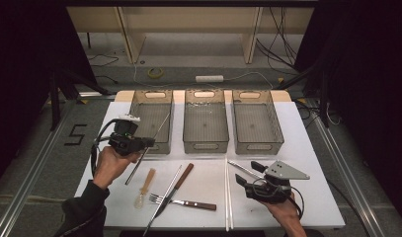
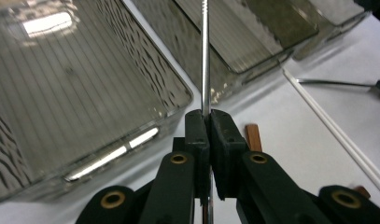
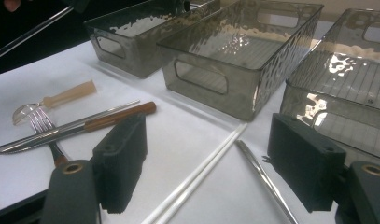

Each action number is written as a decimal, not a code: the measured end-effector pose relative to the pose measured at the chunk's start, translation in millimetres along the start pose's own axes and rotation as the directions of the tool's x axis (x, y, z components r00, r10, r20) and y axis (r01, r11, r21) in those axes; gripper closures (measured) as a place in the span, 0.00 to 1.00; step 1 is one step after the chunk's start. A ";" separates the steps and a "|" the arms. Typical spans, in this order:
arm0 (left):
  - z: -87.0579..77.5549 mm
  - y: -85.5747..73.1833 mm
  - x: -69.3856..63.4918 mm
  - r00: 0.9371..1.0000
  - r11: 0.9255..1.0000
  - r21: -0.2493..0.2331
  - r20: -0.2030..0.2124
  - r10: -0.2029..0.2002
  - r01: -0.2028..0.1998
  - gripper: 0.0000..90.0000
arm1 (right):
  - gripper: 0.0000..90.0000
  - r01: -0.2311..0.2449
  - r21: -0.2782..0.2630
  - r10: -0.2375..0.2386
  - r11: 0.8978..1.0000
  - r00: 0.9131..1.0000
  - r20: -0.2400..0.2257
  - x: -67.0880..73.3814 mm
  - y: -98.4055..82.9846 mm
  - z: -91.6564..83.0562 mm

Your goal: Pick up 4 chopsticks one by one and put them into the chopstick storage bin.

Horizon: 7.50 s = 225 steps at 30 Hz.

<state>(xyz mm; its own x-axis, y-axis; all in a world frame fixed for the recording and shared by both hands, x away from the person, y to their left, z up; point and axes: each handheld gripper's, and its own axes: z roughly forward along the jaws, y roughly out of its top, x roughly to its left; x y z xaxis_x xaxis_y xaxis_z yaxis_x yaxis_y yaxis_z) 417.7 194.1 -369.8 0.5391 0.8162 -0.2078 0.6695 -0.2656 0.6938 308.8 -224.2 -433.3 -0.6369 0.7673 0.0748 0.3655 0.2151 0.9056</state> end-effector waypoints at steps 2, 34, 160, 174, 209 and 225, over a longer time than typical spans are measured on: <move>-1.3 5.5 3.8 1.000 1.000 -0.014 -0.009 -0.002 0.002 0.95 | 0.33 0.001 -0.001 -0.001 1.000 1.000 0.000 -0.1 0.0 -0.1; 22.1 67.1 75.3 0.987 0.987 -0.144 -0.136 -0.086 0.066 0.95 | 0.33 -0.002 -0.003 0.002 1.000 1.000 -0.007 -0.8 0.4 0.7; 63.9 -79.2 -65.4 0.997 0.899 0.430 0.026 0.077 -0.081 0.73 | 0.33 0.004 0.002 -0.003 1.000 1.000 -0.018 2.4 0.2 2.0; 73.6 -81.4 -66.3 0.995 0.888 0.451 0.013 0.095 -0.091 0.82 | 0.33 0.002 0.002 -0.002 1.000 1.000 -0.018 2.2 0.4 1.6; 77.7 -83.4 -72.7 0.995 0.899 0.433 -0.039 0.093 -0.067 0.92 | 0.33 0.009 -0.002 -0.009 1.000 1.000 -0.015 2.3 1.1 1.2; 76.1 -84.6 -69.0 0.998 0.916 0.400 -0.028 0.055 -0.039 0.95 | 0.33 0.009 0.003 -0.008 1.000 1.000 -0.015 2.8 0.8 1.6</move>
<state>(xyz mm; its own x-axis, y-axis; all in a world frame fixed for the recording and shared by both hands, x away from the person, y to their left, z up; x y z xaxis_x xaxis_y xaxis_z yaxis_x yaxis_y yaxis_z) 362.7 121.2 -466.7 0.5605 0.8143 -0.1504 0.7965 -0.4804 0.3672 308.4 -220.9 -433.0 -0.6503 0.7561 0.0735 0.3620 0.2234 0.9050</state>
